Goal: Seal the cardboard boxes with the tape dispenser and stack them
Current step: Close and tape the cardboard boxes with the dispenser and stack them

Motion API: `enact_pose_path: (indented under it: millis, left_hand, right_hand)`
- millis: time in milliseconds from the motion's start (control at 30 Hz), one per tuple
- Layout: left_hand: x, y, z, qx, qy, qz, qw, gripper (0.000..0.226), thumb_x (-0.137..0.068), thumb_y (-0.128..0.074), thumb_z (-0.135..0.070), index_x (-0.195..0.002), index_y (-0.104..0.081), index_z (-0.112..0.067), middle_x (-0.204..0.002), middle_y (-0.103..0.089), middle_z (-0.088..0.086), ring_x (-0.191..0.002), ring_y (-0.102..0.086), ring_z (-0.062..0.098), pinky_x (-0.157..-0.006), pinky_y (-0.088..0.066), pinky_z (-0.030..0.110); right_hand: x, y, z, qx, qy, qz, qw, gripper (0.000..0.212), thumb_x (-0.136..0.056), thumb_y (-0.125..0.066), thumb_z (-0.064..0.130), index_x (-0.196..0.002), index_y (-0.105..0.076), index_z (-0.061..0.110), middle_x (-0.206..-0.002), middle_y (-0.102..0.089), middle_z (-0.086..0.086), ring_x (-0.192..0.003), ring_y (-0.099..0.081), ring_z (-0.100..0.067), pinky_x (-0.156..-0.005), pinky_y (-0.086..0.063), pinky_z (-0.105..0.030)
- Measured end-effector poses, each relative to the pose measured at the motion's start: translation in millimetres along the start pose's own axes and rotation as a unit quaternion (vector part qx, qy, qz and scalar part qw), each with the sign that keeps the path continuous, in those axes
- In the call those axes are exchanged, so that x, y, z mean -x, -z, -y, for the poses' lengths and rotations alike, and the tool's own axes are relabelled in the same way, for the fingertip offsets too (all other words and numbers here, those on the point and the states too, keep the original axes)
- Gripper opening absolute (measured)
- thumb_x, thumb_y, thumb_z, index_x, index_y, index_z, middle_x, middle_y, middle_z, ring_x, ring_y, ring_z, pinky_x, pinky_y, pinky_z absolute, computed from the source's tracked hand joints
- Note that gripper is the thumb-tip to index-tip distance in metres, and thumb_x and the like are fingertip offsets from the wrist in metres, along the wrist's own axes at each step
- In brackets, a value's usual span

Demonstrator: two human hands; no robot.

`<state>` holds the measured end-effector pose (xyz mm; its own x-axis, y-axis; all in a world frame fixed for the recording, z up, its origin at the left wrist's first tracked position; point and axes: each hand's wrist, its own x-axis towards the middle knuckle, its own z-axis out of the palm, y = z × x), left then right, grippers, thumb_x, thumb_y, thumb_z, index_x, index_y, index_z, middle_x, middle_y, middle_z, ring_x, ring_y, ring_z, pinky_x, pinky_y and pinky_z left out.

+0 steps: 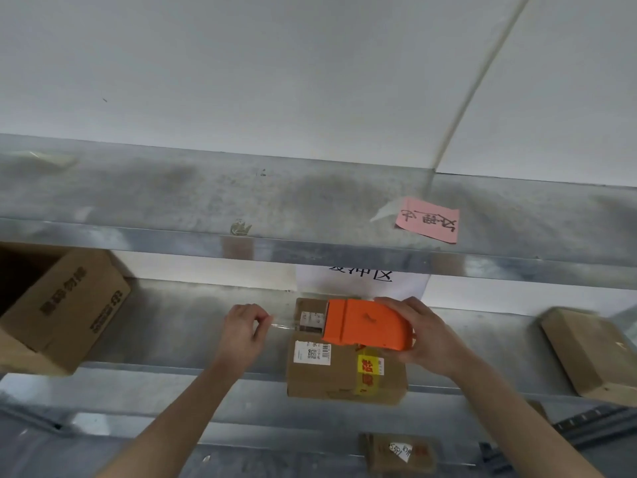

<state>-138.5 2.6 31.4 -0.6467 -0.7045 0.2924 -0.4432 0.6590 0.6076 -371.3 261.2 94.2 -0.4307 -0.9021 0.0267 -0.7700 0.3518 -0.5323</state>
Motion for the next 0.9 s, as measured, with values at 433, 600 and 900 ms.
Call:
enact_pose_path:
  millis: [433,600,900]
  left_hand:
    - [-14,-58,33,-0.033,0.053,0.089,0.994,0.015,-0.096,-0.051,-0.031,-0.085,-0.052,-0.023,-0.085,-0.056,-0.008,-0.084,-0.05,0.013,-0.077,-0.041,0.025]
    - [-6,-74,44,-0.024,0.09,0.113,0.989,0.013,-0.097,-0.05,-0.03,-0.087,-0.052,-0.023,-0.088,-0.056,-0.007,-0.086,-0.049,0.011,-0.078,-0.041,0.023]
    - [10,-109,36,0.07,0.176,0.115,0.975,0.02,-0.095,-0.054,-0.025,-0.076,-0.048,-0.027,-0.082,-0.053,-0.007,-0.081,-0.051,0.015,-0.078,-0.046,0.033]
  right_hand:
    - [-36,-10,-16,0.096,-0.036,0.101,0.99,0.103,-0.05,-0.047,0.097,-0.14,-0.019,0.055,-0.117,-0.034,0.021,-0.109,-0.043,-0.006,-0.095,-0.044,-0.027]
    - [-41,-16,-19,0.096,-0.021,0.107,0.989,0.089,-0.064,-0.068,0.077,-0.136,-0.02,0.057,-0.122,-0.035,0.021,-0.111,-0.044,-0.006,-0.093,-0.044,-0.025]
    - [-39,-22,-26,0.056,-0.015,0.08,0.995,0.089,-0.06,-0.067,0.082,-0.134,-0.021,0.06,-0.117,-0.031,0.033,-0.109,-0.045,0.001,-0.09,-0.04,-0.012]
